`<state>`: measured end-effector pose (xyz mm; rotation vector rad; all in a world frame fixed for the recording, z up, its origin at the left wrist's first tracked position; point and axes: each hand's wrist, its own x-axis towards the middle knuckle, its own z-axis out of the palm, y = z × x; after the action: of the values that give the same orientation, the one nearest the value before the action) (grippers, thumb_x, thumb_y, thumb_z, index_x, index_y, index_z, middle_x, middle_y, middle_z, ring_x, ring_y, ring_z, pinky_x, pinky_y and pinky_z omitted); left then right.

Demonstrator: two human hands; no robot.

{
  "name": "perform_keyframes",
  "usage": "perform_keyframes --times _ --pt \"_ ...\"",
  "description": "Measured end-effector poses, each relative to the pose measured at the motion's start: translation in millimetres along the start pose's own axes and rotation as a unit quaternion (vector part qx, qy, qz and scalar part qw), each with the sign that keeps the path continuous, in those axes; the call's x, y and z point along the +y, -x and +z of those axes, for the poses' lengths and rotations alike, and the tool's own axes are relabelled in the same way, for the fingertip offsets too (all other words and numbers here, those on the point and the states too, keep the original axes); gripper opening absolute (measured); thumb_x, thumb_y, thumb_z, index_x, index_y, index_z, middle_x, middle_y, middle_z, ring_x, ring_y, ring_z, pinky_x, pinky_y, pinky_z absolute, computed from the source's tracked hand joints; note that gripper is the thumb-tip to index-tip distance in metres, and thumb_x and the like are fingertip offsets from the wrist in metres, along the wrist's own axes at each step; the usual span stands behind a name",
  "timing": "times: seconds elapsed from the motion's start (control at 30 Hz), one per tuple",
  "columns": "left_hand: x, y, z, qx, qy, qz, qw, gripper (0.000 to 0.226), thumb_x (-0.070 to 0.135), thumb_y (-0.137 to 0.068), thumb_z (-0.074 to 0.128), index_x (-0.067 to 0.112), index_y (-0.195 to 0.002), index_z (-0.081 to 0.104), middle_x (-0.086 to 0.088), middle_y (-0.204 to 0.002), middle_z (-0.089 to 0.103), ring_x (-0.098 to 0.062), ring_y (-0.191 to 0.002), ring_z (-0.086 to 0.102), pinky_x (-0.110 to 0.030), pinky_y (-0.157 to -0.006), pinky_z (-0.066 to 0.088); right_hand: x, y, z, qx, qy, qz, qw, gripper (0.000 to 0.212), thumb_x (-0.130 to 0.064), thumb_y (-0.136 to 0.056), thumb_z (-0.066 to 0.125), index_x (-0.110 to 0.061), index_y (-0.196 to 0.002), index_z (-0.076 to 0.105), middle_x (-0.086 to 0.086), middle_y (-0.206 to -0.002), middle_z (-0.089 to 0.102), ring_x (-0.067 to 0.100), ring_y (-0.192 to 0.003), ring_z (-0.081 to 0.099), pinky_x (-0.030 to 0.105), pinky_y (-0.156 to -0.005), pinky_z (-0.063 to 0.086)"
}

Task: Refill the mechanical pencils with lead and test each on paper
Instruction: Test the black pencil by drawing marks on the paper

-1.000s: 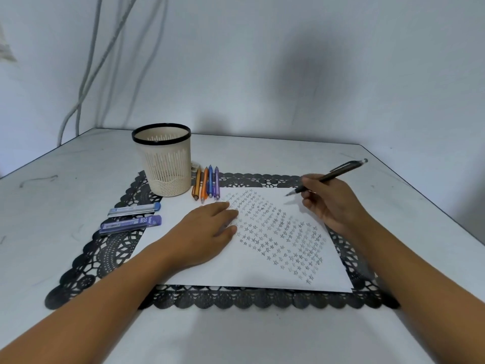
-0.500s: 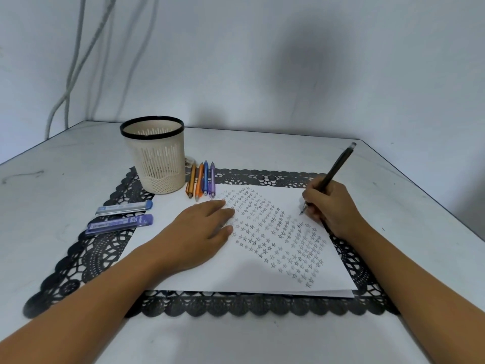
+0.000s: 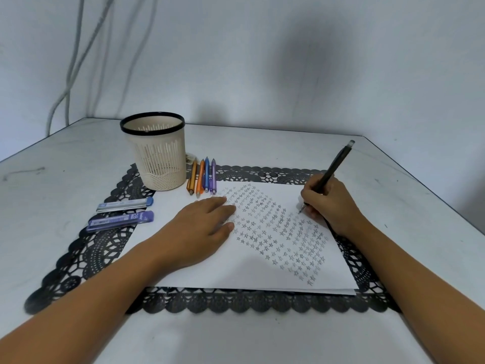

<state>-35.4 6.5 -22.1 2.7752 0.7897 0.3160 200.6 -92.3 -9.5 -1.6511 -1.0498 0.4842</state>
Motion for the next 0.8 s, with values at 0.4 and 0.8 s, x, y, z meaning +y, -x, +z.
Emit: perform_keyframes --times 0.4,0.8 --pt "-1.1 0.5 0.8 -0.004 -0.002 -0.002 1.000 0.052 0.047 -0.094 0.027 0.026 -0.141 0.030 0.004 -0.152 0.024 -0.011 -0.138 0.021 -0.020 -0.107 0.015 0.7 0.5 -2.0 -0.021 0.005 -0.016 1.000 0.020 0.006 -0.080 0.052 -0.006 -0.064 0.051 0.010 -0.055 0.052 0.016 -0.046 0.051 0.024 -0.048 0.044" --pt "0.7 0.6 -0.3 -0.005 0.003 -0.005 1.000 0.047 0.038 -0.096 0.034 0.026 -0.142 0.030 0.004 -0.152 0.022 -0.011 -0.138 0.019 -0.021 -0.108 0.014 1.3 1.8 -1.3 0.004 -0.038 0.010 0.999 0.018 0.003 -0.081 0.050 -0.006 -0.066 0.048 0.022 -0.066 0.052 0.015 -0.044 0.045 0.025 -0.044 0.038"
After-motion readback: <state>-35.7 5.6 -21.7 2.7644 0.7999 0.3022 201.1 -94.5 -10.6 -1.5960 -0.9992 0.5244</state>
